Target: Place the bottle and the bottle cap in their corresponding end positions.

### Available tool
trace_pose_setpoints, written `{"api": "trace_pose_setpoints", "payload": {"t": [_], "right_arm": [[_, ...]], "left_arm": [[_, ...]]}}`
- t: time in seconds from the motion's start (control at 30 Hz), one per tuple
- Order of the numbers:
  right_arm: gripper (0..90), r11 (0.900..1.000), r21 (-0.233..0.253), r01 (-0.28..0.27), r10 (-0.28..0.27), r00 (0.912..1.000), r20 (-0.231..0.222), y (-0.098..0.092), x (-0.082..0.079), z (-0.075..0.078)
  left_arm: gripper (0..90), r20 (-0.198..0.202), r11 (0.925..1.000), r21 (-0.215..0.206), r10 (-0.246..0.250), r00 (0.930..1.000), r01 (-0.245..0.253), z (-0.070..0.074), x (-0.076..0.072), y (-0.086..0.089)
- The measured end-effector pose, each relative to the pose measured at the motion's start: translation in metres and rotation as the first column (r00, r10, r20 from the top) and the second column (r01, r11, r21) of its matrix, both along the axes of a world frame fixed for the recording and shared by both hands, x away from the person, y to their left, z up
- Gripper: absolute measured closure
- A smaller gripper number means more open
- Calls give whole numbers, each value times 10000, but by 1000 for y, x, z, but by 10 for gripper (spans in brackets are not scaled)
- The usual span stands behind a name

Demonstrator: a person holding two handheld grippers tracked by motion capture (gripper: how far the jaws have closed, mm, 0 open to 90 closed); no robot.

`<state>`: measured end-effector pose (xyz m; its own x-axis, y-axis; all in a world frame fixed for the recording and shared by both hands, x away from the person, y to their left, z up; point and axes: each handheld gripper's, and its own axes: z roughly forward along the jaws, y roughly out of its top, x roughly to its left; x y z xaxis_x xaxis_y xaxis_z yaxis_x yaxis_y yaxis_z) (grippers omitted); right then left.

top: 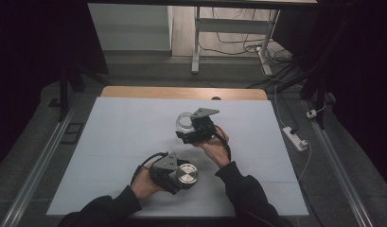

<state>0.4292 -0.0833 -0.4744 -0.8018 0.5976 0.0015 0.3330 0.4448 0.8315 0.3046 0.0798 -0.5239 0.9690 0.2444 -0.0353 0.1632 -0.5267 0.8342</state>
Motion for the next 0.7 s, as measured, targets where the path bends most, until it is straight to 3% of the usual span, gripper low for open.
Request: {"api": "trace_pose_setpoints", "payload": {"t": [0.4,0.7], "right_arm": [[144,9993,-283,248,-248,9997,0,5,19,-13],[144,9985,-386,382,-388,9991,-162,4,27,-25]], "left_arm": [[199,-159,9968,717,366,9992,-353,-11,9,-1],[199,-13,9906,1272,509,9987,-503,-16,11,-3]]}}
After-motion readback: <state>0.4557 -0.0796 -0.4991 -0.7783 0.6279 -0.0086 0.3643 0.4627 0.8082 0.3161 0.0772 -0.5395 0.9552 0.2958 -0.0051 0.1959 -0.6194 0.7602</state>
